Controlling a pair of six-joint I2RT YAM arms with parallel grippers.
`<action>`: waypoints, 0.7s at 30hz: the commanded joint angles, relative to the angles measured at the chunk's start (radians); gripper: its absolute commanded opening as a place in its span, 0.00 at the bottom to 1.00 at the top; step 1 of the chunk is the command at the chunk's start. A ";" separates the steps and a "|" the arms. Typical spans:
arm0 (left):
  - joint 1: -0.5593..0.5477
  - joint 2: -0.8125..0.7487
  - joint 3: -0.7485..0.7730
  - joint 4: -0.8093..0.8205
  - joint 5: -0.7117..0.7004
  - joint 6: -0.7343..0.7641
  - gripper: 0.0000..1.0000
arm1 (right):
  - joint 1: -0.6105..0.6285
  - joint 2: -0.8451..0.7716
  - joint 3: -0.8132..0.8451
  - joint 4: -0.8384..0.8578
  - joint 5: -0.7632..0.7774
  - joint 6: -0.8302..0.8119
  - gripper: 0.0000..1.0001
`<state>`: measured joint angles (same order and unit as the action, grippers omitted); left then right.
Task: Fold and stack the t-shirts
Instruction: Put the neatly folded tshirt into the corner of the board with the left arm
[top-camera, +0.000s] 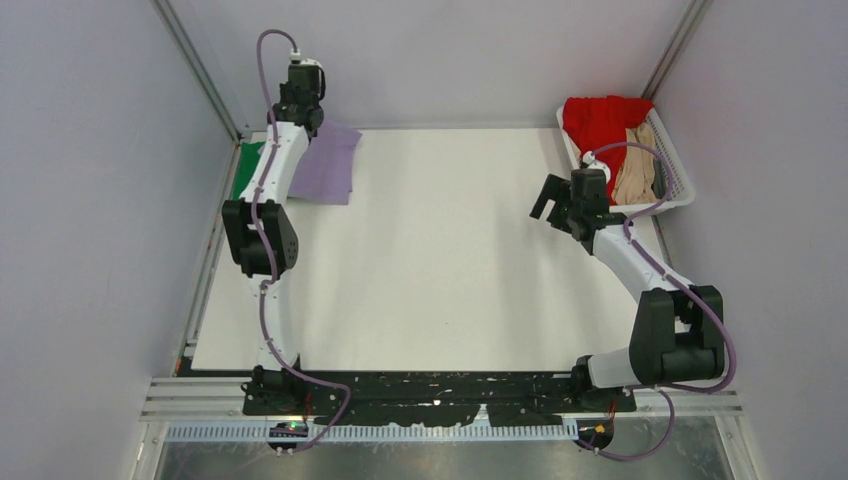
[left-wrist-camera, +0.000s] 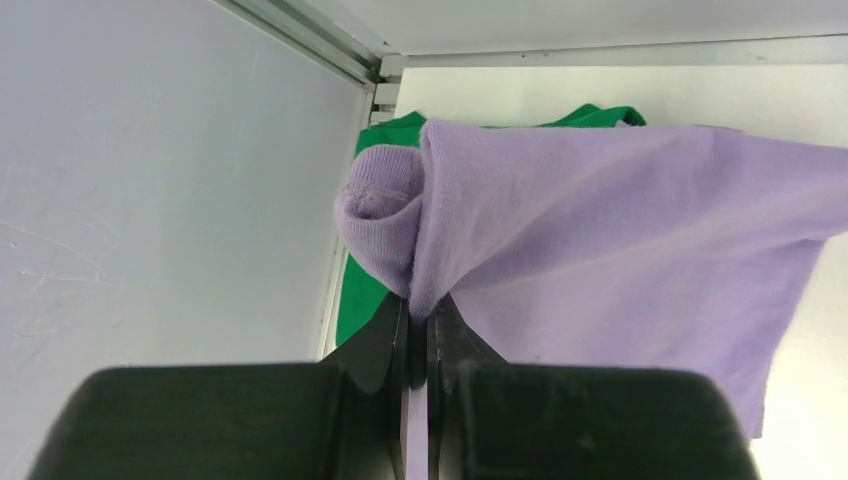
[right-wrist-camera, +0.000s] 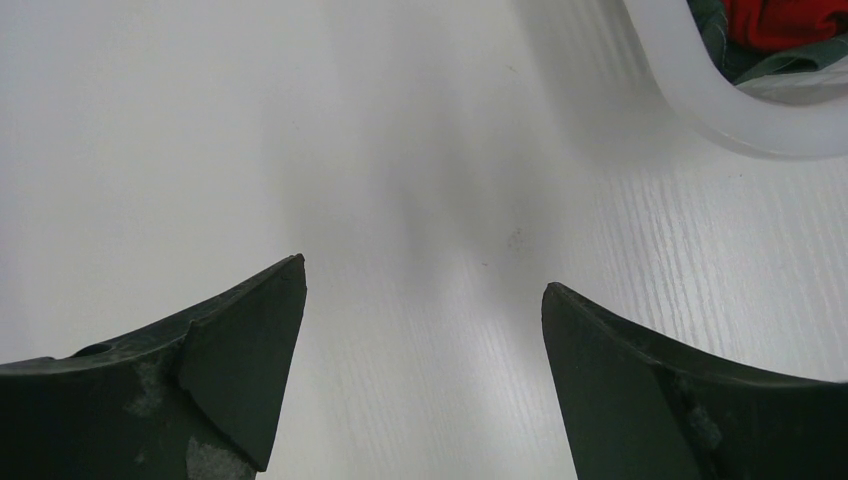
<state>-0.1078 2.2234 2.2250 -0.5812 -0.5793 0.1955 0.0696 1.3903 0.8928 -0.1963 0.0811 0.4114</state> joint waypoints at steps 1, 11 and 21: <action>0.029 -0.041 0.051 0.071 -0.028 0.039 0.00 | -0.003 0.021 0.047 -0.016 0.040 -0.018 0.95; 0.081 -0.076 0.069 0.101 0.000 0.054 0.00 | -0.002 0.024 0.046 -0.023 0.072 -0.021 0.95; 0.151 -0.034 0.130 0.104 0.058 -0.006 0.00 | -0.003 0.029 0.048 -0.028 0.091 -0.023 0.95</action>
<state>-0.0090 2.2234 2.2807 -0.5671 -0.5426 0.2173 0.0696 1.4174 0.8959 -0.2340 0.1406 0.3965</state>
